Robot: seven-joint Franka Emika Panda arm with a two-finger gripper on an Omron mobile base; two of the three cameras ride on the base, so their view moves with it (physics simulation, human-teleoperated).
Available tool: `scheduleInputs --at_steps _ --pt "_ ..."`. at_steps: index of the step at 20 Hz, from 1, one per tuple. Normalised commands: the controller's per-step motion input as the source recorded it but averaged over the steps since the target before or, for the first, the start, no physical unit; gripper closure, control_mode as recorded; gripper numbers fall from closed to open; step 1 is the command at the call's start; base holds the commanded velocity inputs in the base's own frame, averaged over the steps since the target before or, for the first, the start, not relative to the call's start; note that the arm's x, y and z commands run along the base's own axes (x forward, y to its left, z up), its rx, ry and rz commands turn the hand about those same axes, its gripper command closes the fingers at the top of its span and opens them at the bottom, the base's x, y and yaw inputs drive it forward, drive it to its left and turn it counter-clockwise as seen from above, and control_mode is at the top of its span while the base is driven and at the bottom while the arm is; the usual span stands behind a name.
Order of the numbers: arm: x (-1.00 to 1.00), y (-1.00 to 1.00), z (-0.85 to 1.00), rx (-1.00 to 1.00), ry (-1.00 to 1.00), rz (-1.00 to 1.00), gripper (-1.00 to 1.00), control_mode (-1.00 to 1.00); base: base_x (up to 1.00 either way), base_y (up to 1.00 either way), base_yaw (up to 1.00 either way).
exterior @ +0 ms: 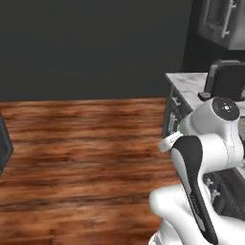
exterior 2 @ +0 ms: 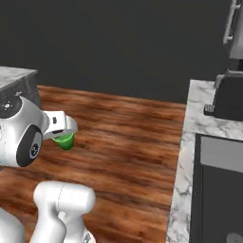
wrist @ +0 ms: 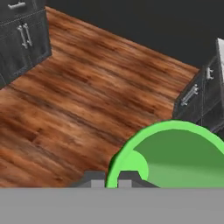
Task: Place the pitcher and cup on the dining counter for serving.
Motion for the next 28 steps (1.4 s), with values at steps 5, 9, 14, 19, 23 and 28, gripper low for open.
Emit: scheduleInputs --at_steps 5,9,14,19,23,28 --pt "0.0 0.0 0.0 0.0 0.0 0.0 1.0 1.0 0.0 0.14 0.97" --pt "0.0 0.0 0.0 0.0 0.0 0.0 1.0 1.0 0.09 0.23 0.9" --pt "0.0 0.0 0.0 0.0 0.0 0.0 1.0 1.0 0.43 0.14 0.81" --pt "0.0 0.0 0.0 0.0 0.0 0.0 1.0 1.0 0.87 0.0 0.68" --pt "0.0 0.0 0.0 0.0 0.0 0.0 1.0 1.0 1.0 0.0 0.59" --pt "0.0 0.0 0.0 0.0 0.0 0.0 1.0 1.0 1.0 0.0 0.47"
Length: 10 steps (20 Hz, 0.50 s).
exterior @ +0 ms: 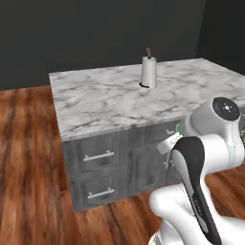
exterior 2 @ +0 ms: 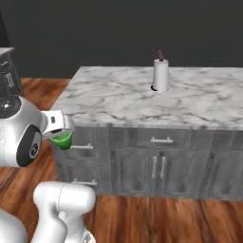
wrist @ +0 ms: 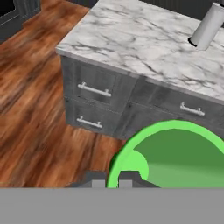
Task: Place the pitcher and cup on the dining counter for serving.
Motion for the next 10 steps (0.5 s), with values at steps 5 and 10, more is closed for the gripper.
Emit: scheduleInputs --at_steps 5,10 --pt "0.0 0.0 0.0 0.0 0.0 0.0 1.0 1.0 1.0 0.02 0.25" --pt "0.0 0.0 0.0 0.0 0.0 0.0 1.0 1.0 1.0 0.0 0.04"
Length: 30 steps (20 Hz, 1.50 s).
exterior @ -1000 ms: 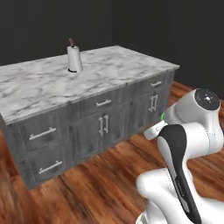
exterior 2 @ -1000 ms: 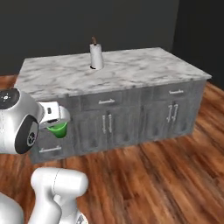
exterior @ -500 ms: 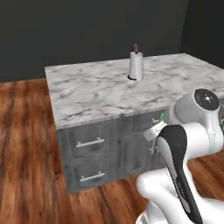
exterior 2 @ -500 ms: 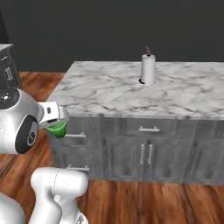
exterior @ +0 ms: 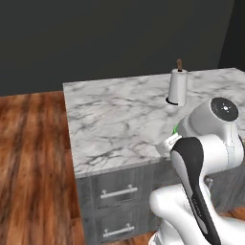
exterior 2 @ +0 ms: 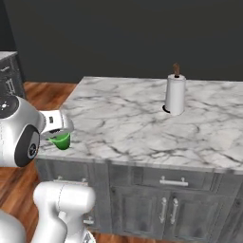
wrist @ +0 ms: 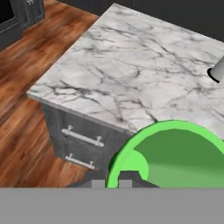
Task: Place the pitcher and cup on the dining counter for serving.
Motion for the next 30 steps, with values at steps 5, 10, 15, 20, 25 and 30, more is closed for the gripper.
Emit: scheduleInputs --at_steps 5,10,15,20,25,30 --pt "0.0 0.0 0.0 0.0 0.0 0.0 1.0 1.0 0.88 0.0 0.0" --pt "0.32 0.0 0.0 0.02 0.05 -0.05 1.0 -1.0 0.44 0.0 -0.05" --pt "0.97 0.0 -0.12 0.0 0.13 -0.08 1.0 -1.0 0.0 0.0 0.0" --pt "1.0 0.0 -0.4 -0.02 0.15 -0.06 1.0 -1.0 0.0 0.0 0.0" --pt "1.0 0.0 -0.52 -0.02 0.16 -0.04 1.0 -1.0 0.0 0.0 0.0" --pt "1.0 0.0 -0.68 -0.01 0.12 0.0 1.0 -1.0 0.0 0.0 0.0"
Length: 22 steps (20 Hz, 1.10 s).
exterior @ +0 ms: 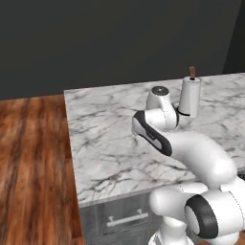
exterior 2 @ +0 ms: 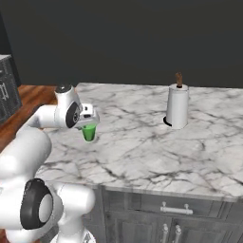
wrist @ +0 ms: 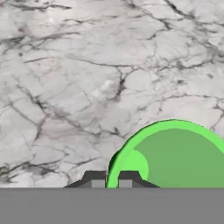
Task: Place the pitcher and cup on the dining counter for serving.
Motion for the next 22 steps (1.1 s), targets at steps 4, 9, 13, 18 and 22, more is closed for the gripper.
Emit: scheduleInputs --at_steps 4,9,13,18,22 --pt "0.88 0.0 -0.59 0.0 0.02 0.0 1.0 -1.0 0.0 0.0 0.0" --pt "0.61 0.0 -0.62 0.0 0.0 0.0 1.0 -1.0 0.0 0.0 0.0" --pt "0.28 0.0 -0.68 0.0 0.0 0.0 1.0 -1.0 0.0 0.0 0.0" --pt "0.19 0.0 -0.68 0.0 0.0 0.0 1.0 -1.0 0.0 0.0 0.0" --pt "0.18 0.0 -0.53 0.0 0.0 0.0 1.0 -1.0 0.0 0.0 0.0"
